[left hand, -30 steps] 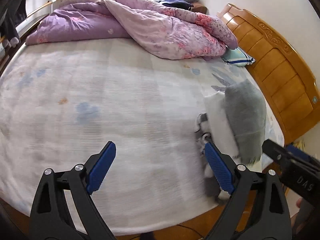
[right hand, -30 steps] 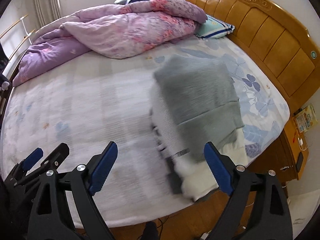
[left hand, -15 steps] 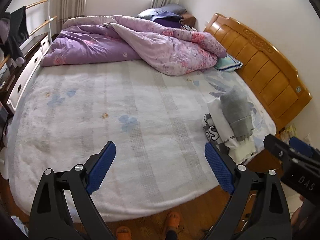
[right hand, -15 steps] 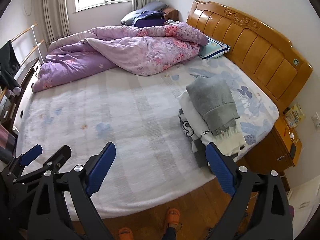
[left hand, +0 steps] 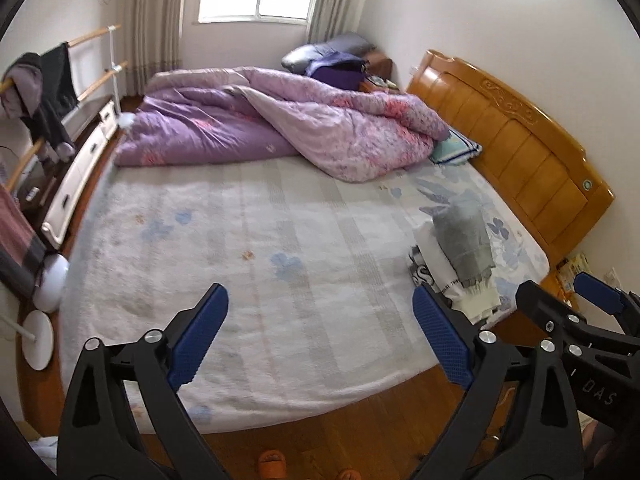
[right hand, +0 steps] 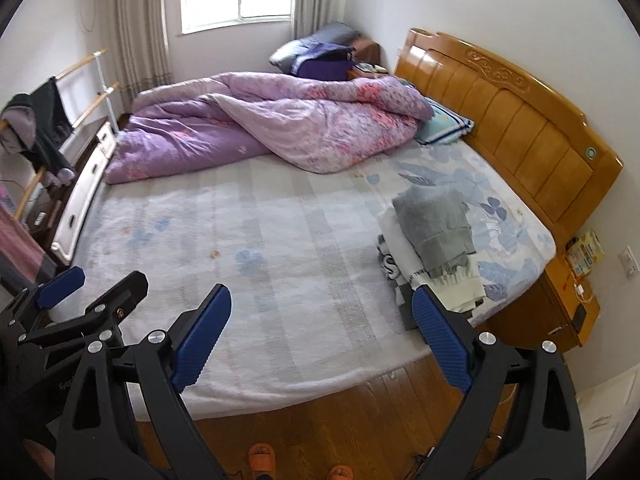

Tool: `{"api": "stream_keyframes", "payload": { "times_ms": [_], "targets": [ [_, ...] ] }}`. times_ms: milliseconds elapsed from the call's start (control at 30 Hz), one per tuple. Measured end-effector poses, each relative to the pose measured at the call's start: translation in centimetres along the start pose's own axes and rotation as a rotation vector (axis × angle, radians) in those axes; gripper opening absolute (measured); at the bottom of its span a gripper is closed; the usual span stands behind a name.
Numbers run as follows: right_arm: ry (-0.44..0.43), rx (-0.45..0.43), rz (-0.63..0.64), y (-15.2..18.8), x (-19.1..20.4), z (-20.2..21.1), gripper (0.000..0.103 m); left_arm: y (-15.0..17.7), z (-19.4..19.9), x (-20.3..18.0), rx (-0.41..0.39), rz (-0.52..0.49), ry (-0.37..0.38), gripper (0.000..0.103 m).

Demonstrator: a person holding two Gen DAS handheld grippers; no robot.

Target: Fold large clothes

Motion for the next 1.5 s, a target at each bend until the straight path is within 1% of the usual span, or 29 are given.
{"api": "stream_keyframes", "payload": {
  "times_ms": [67,200,233,300,433,500,567,600,700,900,1067,1200,1433,1500],
  "targets": [
    [-0.019,-0.027,0.010,-0.4,0.3,1.7,0.089,-0.4,2.3,-0.1,-0.027,-0.010,-0.008,0.096],
    [-0.066,-0.075,0.027,-0.9,0.5,4.9,0.089,-0.6,6.4,-0.5,-0.093,-0.032,-0.056,0.096],
    [-0.073,-0.087,0.033,-0.9,0.5,5.5,0.089,-0.7,8.0,-0.8,-0.121,-0.037,-0.072,0.096],
    [-0.093,-0.116,0.051,-1.0,0.4,7.3,0.090,-0.6,10.1,-1.3,-0.157,-0.034,-0.096,0.096],
    [-0.123,-0.160,0.072,-0.3,-0.5,10.4,0.090,0.0,13.8,-2.7,-0.214,-0.019,-0.121,0.096],
    [-0.141,-0.188,0.080,0.1,-1.4,12.1,0.090,0.6,15.4,-3.7,-0.239,-0.013,-0.137,0.096],
    [-0.141,-0.208,0.091,0.6,-2.4,13.5,0.090,1.3,16.9,-5.1,-0.258,-0.018,-0.162,0.096],
    [-0.142,-0.215,0.095,0.7,-2.9,13.9,0.090,1.7,18.0,-6.0,-0.271,-0.020,-0.182,0.096],
    [-0.162,-0.237,0.090,1.5,-4.7,15.7,0.090,2.8,20.5,-8.2,-0.316,-0.013,-0.209,0.096],
    [-0.179,-0.282,0.097,3.2,-8.1,19.4,0.090,5.2,24.7,-11.9,-0.369,-0.014,-0.241,0.096],
    [-0.172,-0.329,0.091,4.5,-9.8,22.3,0.090,6.5,27.4,-13.8,-0.396,-0.005,-0.238,0.096],
    [-0.161,-0.354,0.082,5.2,-10.6,23.6,0.090,7.1,29.1,-14.8,-0.426,-0.022,-0.245,0.096],
    [-0.151,-0.362,0.084,6.3,-10.1,24.8,0.090,8.0,30.2,-14.3,-0.431,-0.024,-0.250,0.096],
    [-0.152,-0.361,0.088,6.0,-9.8,24.6,0.090,8.2,30.4,-13.9,-0.434,-0.026,-0.255,0.096]
  ]
}}
Point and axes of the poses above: each gripper's, at about its wrist camera, not at the fingertips, and z roughly against the way its jaws point, x to its left, y to its underside, the point moved 6 cm from there along -z, roughly the way its jaws point, and after that the axes turned 9 degrees about z, right-handed, at the moved point
